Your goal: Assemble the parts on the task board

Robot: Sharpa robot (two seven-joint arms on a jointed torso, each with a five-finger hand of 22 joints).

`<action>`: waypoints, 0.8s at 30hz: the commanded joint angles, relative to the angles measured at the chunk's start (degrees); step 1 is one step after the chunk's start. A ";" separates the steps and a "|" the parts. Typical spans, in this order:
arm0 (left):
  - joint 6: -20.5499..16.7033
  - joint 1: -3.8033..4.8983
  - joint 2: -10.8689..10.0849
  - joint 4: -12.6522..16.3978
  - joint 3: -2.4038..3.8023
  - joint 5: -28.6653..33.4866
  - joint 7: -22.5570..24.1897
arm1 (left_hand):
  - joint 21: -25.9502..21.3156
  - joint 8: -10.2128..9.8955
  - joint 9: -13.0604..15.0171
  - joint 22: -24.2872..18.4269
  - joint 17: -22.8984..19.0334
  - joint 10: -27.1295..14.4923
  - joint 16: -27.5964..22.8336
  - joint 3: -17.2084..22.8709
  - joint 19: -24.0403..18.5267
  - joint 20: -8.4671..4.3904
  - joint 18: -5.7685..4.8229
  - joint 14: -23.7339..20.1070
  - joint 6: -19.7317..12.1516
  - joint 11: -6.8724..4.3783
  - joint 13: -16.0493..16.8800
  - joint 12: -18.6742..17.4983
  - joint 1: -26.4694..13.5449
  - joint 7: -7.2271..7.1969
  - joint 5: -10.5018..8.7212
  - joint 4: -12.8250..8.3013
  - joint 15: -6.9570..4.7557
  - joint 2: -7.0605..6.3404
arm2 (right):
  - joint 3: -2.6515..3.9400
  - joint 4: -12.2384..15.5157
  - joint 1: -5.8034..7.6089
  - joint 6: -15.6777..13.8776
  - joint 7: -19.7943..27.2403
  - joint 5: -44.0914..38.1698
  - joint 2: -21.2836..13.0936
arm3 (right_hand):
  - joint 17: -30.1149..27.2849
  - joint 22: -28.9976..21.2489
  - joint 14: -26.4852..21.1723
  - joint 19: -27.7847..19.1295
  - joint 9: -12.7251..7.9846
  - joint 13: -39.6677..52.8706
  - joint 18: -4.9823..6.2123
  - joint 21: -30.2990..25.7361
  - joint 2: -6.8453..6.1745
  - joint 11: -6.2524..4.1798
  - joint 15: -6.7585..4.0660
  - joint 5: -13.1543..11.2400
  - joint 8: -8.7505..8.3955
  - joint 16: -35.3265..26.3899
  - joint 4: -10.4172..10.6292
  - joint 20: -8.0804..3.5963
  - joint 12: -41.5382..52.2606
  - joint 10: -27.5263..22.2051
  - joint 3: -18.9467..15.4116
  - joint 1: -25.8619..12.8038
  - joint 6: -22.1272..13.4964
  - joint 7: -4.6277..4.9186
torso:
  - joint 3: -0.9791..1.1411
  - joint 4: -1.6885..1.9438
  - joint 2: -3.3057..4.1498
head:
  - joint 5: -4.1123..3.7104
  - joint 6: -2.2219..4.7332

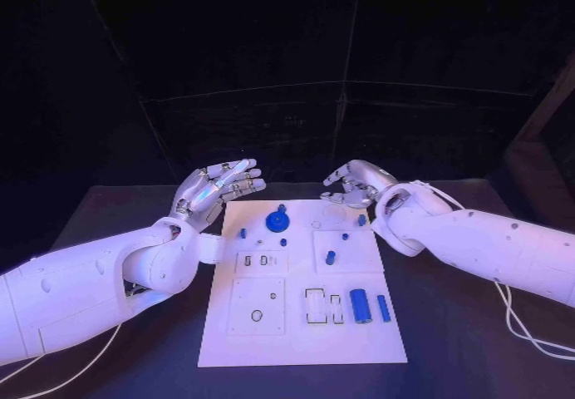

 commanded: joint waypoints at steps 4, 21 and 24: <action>0.37 0.07 0.20 -0.42 0.05 0.01 0.56 | 0.15 -0.18 -0.02 -0.08 -0.07 0.22 -0.22 -0.08 0.33 -0.07 0.93 0.44 0.27 0.13 -0.04 -0.19 0.21 3.93 0.17 -0.41 0.12 0.36 | -0.03 1.62 0.10 4.07 11.32 14.55 -5.55 | 10.16 0.37 4.81 0.47 0.03 1.37 -0.84 0.44 -1.19 -0.36 -0.28 1.89 0.52 0.41 -2.50 -0.23 0.13 0.44 -0.34 2.55 0.54 -0.20 | 0.46 -0.99 -0.09 | -0.76 0.45; 0.96 -0.28 1.09 -1.42 0.03 0.34 0.24 | 0.15 -0.18 -0.01 -0.11 -0.08 0.26 -0.24 -0.04 0.35 -0.07 0.93 0.48 0.30 0.12 -0.03 -0.20 0.22 3.90 0.17 -0.46 0.11 0.37 | -0.07 -1.94 -2.29 8.98 6.95 3.73 -8.58 | 10.05 0.10 4.77 0.32 -0.20 0.72 -0.78 0.35 -2.00 -0.58 -0.44 2.92 -0.06 0.34 -3.76 -0.37 -0.74 -0.04 -1.15 3.33 -0.81 -0.46 | 1.28 -1.40 0.13 | -1.73 0.59; 1.01 -0.36 1.18 -1.60 0.02 0.35 0.20 | 0.15 -0.19 -0.01 -0.11 -0.08 0.27 -0.25 -0.03 0.36 -0.07 0.94 0.49 0.31 0.11 -0.03 -0.20 0.22 3.90 0.17 -0.47 0.11 0.38 | -0.07 -2.81 -2.53 9.54 6.75 3.30 -8.37 | 10.09 0.09 4.78 0.32 -0.21 0.71 -0.78 0.34 -1.97 -0.60 -0.46 2.80 -0.13 0.36 -3.90 -0.39 -0.77 -0.05 -1.16 3.48 -1.00 -0.49 | 1.39 -1.38 0.15 | -1.69 0.63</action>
